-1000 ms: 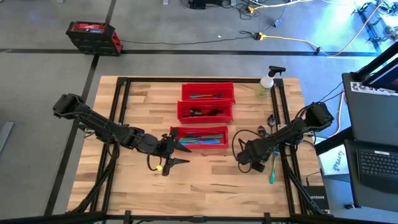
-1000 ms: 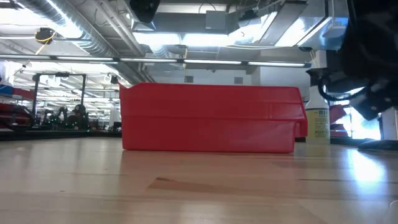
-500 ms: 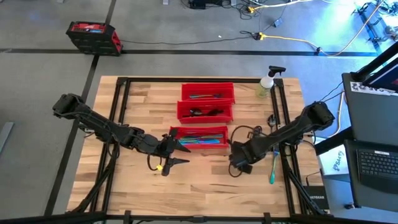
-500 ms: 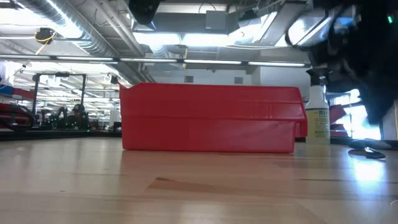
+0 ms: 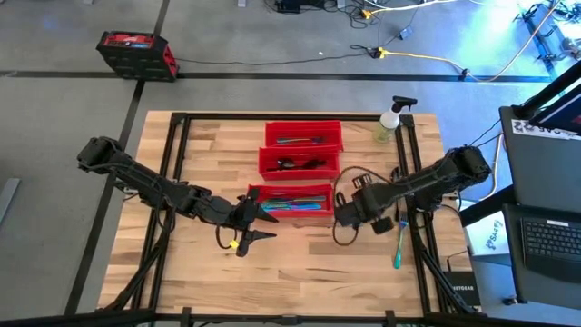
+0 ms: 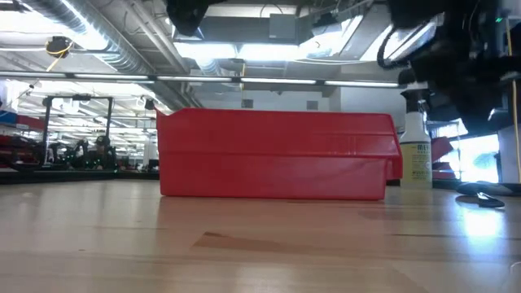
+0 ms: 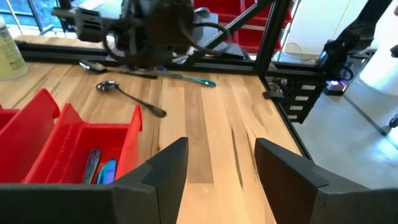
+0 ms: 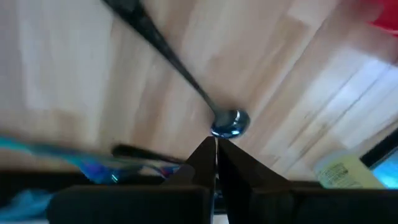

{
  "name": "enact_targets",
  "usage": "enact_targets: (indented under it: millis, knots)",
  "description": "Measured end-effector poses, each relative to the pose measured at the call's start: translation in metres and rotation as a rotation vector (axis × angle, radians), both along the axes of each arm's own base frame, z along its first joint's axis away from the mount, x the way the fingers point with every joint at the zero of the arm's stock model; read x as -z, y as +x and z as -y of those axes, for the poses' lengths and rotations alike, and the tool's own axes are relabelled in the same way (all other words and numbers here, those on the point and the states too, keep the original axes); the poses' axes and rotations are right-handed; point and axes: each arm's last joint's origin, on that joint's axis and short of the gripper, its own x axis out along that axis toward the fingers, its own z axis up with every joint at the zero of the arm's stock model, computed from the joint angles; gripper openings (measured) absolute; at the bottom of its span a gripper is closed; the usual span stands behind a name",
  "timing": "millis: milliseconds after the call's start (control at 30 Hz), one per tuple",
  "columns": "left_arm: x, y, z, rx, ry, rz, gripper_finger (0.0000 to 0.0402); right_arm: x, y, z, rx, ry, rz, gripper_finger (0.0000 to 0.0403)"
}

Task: Sort silverware
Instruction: Put the black spoon into the middle red bin

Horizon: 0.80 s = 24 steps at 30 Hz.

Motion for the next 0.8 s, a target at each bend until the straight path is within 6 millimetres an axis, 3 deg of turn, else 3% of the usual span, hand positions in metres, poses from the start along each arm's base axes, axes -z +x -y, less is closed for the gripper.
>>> enact_targets:
  millis: [167,300,567,800]
  knots:
    - [0.001,0.0,-0.001,-0.018,0.004,-0.009,0.0173,0.012,0.003,0.011,-0.187,0.102,-0.039,0.0007]
    - [0.001,-0.001,0.0,-0.027,0.003,-0.005,0.0173,0.025,-0.002,0.013,-0.327,0.128,-0.082,0.0037]
    - [0.001,-0.001,0.0,-0.025,0.011,-0.006,0.0173,0.053,-0.009,0.016,-0.372,0.105,-0.043,0.0138]
    - [0.001,-0.001,-0.001,-0.045,0.02,-0.008,0.0173,0.076,-0.029,0.024,-0.37,0.129,-0.126,0.0149]
